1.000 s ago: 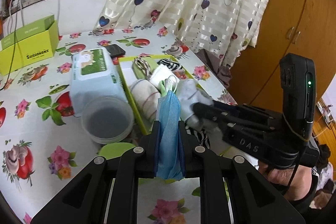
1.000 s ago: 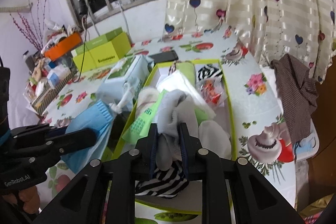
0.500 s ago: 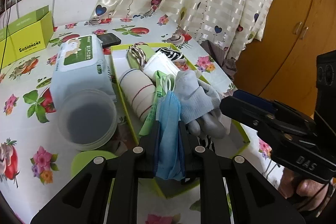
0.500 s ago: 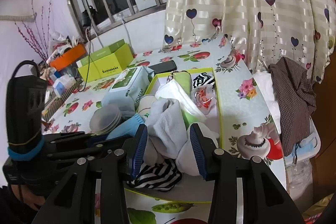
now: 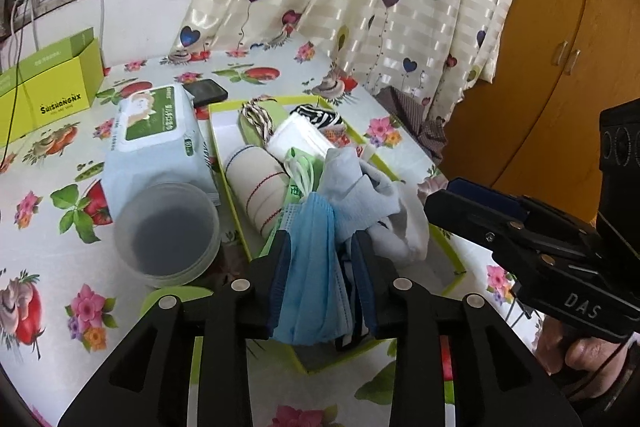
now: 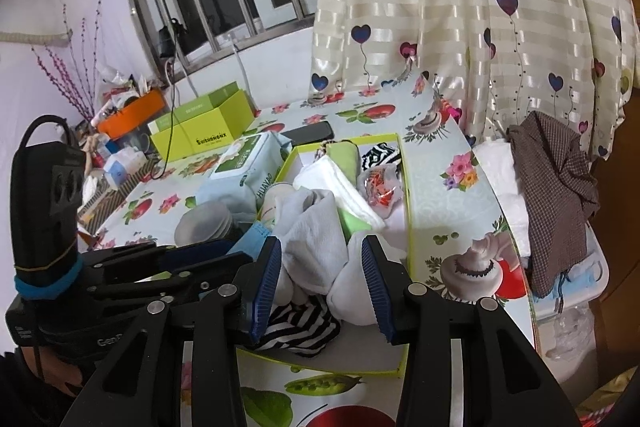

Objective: Organize soft objects
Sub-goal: 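Lower the blue face mask into the tray and open the left tool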

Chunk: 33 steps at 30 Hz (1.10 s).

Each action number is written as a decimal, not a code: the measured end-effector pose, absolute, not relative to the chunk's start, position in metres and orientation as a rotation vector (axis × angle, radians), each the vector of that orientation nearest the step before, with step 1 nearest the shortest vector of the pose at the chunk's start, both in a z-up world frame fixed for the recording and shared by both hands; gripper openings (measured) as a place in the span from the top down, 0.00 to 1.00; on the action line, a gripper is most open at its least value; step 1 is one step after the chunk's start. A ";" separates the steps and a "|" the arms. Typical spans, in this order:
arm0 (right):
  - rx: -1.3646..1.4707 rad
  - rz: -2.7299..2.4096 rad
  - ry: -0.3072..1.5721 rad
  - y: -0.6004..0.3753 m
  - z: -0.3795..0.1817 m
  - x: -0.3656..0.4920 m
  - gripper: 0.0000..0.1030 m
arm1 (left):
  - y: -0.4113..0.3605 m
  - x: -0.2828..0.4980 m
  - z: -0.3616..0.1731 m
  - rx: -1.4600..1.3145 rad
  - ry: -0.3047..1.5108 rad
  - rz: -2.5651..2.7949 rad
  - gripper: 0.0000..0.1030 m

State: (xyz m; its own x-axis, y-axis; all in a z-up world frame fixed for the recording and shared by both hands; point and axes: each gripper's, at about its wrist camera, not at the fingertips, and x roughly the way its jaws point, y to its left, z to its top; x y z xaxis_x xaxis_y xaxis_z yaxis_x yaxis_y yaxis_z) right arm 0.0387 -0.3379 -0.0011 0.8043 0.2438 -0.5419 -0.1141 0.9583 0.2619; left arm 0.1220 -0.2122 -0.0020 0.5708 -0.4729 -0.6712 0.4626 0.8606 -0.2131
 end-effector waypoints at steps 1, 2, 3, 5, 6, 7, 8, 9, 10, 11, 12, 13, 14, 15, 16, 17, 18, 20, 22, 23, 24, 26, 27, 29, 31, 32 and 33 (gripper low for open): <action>0.217 0.195 0.604 -0.337 0.000 0.038 0.61 | -0.209 0.119 -0.001 -0.023 0.781 -0.541 0.68; 0.210 0.198 0.602 -0.336 0.002 0.038 0.62 | -0.207 0.118 0.000 -0.029 0.771 -0.533 0.68; 0.204 0.201 0.602 -0.334 0.002 0.037 0.65 | -0.204 0.115 0.001 -0.037 0.757 -0.519 0.68; 0.191 0.213 0.607 -0.330 0.001 0.040 0.72 | -0.203 0.115 -0.001 -0.037 0.757 -0.511 0.68; 0.187 0.217 0.613 -0.328 0.000 0.042 0.76 | -0.205 0.116 -0.005 -0.032 0.775 -0.517 0.68; 0.184 0.219 0.621 -0.326 -0.002 0.044 0.80 | -0.208 0.118 -0.009 -0.028 0.797 -0.523 0.69; 0.180 0.219 0.632 -0.325 -0.005 0.047 0.81 | -0.210 0.119 -0.013 -0.027 0.816 -0.533 0.69; 0.176 0.217 0.645 -0.324 -0.009 0.049 0.83 | -0.212 0.120 -0.015 -0.026 0.828 -0.543 0.70; 0.174 0.212 0.661 -0.324 -0.013 0.052 0.83 | -0.215 0.121 -0.018 -0.024 0.839 -0.554 0.70; 0.173 0.207 0.672 -0.324 -0.016 0.054 0.83 | -0.216 0.121 -0.019 -0.024 0.845 -0.559 0.70; 0.173 0.202 0.680 -0.325 -0.018 0.054 0.83 | -0.217 0.121 -0.020 -0.018 0.841 -0.561 0.71; 0.174 0.196 0.687 -0.326 -0.020 0.055 0.83 | -0.219 0.121 -0.020 -0.021 0.844 -0.571 0.71; 0.178 0.191 0.692 -0.328 -0.022 0.055 0.83 | -0.220 0.121 -0.020 -0.026 0.844 -0.581 0.71; 0.181 0.189 0.694 -0.329 -0.022 0.055 0.83 | -0.222 0.122 -0.020 -0.030 0.846 -0.593 0.71; 0.182 0.188 0.695 -0.330 -0.022 0.054 0.83 | -0.224 0.122 -0.020 -0.029 0.846 -0.598 0.71; 0.182 0.188 0.694 -0.331 -0.022 0.053 0.83 | -0.225 0.121 -0.020 -0.028 0.846 -0.599 0.71; 0.182 0.188 0.693 -0.331 -0.021 0.053 0.83 | -0.227 0.121 -0.020 -0.027 0.846 -0.603 0.71; 0.185 0.188 0.691 -0.331 -0.020 0.051 0.83 | -0.229 0.121 -0.020 -0.017 0.850 -0.610 0.71; 0.186 0.184 0.691 -0.331 -0.018 0.049 0.83 | -0.232 0.119 -0.020 0.010 0.850 -0.603 0.71; 0.186 0.180 0.689 -0.331 -0.017 0.048 0.83 | -0.232 0.120 -0.020 0.016 0.849 -0.600 0.71; 0.187 0.177 0.686 -0.332 -0.016 0.046 0.83 | -0.231 0.119 -0.019 0.022 0.848 -0.591 0.71; 0.185 0.171 0.681 -0.331 -0.013 0.042 0.80 | -0.229 0.117 -0.017 0.030 0.840 -0.579 0.71; 0.180 0.162 0.679 -0.331 -0.011 0.040 0.75 | -0.228 0.115 -0.015 0.037 0.829 -0.570 0.71; 0.165 0.152 0.674 -0.328 -0.007 0.036 0.66 | -0.225 0.111 -0.012 0.042 0.814 -0.560 0.71; 0.151 0.149 0.668 -0.324 -0.003 0.031 0.58 | -0.221 0.108 -0.008 0.044 0.802 -0.558 0.70; 0.143 0.148 0.666 -0.322 -0.001 0.029 0.57 | -0.219 0.105 -0.006 0.045 0.795 -0.555 0.70; 0.135 0.147 0.664 -0.321 0.001 0.027 0.54 | -0.217 0.102 -0.004 0.047 0.790 -0.551 0.70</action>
State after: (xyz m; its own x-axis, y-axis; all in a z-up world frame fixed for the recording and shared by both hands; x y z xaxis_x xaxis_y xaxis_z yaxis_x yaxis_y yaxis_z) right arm 0.0272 -0.3205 0.0005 0.7777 0.1788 -0.6026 -0.0927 0.9808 0.1715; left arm 0.1025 -0.2172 -0.0044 0.5713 -0.4522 -0.6849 0.4863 0.8588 -0.1614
